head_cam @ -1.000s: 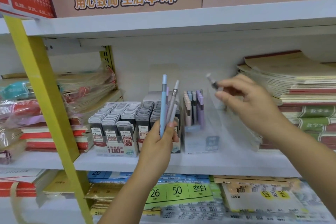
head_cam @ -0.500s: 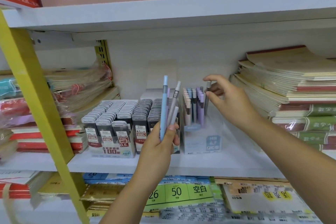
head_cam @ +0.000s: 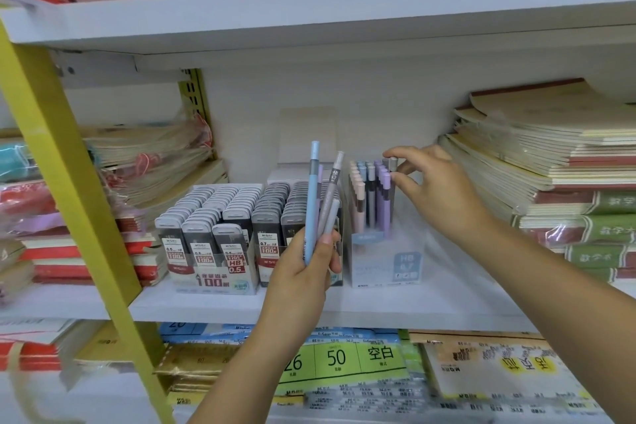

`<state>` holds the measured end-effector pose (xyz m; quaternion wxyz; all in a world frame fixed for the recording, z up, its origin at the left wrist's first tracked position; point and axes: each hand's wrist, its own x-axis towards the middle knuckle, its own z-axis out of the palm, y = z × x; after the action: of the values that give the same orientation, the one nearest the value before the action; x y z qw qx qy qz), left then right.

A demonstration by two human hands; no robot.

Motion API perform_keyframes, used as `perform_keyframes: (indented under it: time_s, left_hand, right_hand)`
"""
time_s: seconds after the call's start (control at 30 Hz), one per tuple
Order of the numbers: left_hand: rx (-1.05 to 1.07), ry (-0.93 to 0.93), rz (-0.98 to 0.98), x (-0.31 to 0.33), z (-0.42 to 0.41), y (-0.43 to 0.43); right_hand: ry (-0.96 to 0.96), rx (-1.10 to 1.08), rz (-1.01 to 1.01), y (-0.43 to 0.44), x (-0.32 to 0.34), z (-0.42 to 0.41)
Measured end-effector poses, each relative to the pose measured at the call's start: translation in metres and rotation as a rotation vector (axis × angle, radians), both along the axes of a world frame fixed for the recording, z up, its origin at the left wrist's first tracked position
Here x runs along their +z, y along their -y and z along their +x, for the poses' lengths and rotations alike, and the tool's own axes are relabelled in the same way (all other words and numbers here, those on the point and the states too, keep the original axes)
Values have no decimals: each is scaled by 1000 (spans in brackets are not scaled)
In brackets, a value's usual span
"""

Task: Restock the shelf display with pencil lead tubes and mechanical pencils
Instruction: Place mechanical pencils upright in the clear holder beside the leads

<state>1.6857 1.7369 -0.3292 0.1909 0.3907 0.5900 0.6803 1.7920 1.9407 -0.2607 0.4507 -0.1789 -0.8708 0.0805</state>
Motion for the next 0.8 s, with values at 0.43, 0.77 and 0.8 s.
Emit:
perform_keyframes:
  time_s: [0.43,0.77,0.8]
  left_hand:
    - [-181,172,65,9,11,10]
    - [-230,24,-17,14,20,15]
    - [-215,38,-21,13,19,16]
  right_hand:
    - [95,-171,47,17,2,6]
    - [-279,491,-669,91,31,19]
    - [-379,490,-673,86,34,22]
